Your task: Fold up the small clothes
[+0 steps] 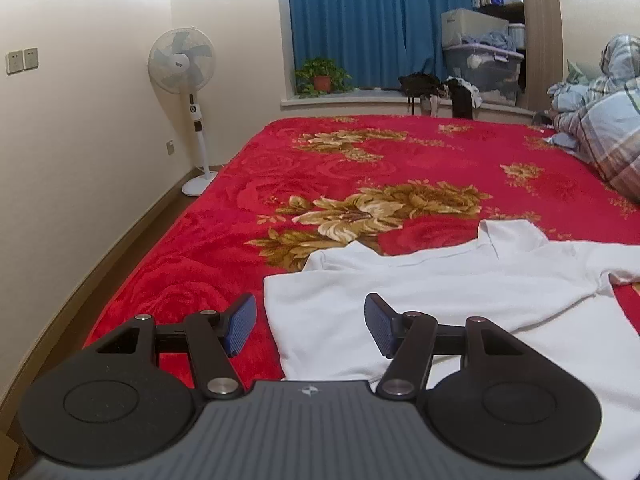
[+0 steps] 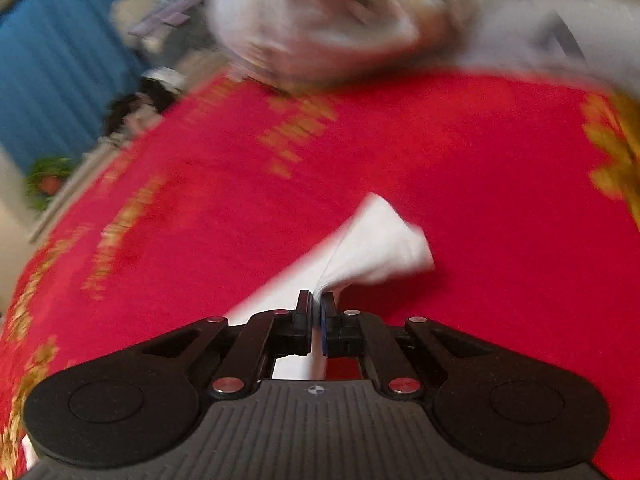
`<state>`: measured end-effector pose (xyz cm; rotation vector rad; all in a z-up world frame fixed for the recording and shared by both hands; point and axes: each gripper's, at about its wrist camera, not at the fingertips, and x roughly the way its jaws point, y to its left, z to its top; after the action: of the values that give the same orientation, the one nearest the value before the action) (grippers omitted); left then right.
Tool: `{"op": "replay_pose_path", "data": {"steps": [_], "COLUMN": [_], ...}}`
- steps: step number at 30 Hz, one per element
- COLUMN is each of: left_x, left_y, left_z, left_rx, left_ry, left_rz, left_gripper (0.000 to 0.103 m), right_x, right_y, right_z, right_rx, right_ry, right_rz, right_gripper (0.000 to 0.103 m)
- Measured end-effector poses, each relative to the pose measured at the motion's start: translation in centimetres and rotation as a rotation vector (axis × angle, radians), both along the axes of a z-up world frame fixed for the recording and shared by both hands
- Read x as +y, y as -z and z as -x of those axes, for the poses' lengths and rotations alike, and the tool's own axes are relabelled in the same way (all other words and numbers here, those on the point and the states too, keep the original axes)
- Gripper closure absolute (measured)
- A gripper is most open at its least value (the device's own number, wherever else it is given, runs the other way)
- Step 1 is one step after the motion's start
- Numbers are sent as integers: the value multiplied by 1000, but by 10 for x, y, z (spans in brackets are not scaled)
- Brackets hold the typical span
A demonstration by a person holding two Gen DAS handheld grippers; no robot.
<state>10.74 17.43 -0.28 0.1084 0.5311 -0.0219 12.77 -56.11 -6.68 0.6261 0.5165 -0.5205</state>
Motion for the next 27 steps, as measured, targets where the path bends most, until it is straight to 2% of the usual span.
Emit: {"op": "replay_pose_path", "data": {"steps": [3,6,8,10,11,13,15,18,22,23,25,27], "left_x": [5,12,16,21,23,27,29,27,17,14,6,-4], "left_y": [-4,-7,-10,-14,-16,-18,-19,-20,-12,-7,6,20], "left_z": [4,6,8,10,10,11,11,10,0,-7,-21,-35], "left_rx": [-13,-17,-22,-25,-22,-9,7,30,86,123,210,277], "left_ry": [-2,-9,-16,-26,-32,-46,-51,-27,17,35,82,96], "left_rz": [18,35,51,76,94,143,191,235,289,327,381,407], "left_gripper": [37,37,37,37,37,37,37,37,40,42,55,56], "right_x": [61,153,219,287,317,374,407,413,372,360,336,317], "right_y": [-42,-86,-105,-115,-116,-107,-93,-84,-100,-105,-117,-122], "right_z": [-3,1,8,15,16,12,10,17,42,48,63,83], "right_rx": [-110,-228,-295,-340,-344,-284,-203,-99,-68,-69,-79,-94], "right_ry": [-151,-374,-542,-718,-802,-974,-1046,-1057,-987,-966,-935,-908], "right_rz": [111,207,236,218,183,80,63,90,122,131,149,162], "right_gripper": [100,100,100,99,98,96,96,95,92,92,91,87]}}
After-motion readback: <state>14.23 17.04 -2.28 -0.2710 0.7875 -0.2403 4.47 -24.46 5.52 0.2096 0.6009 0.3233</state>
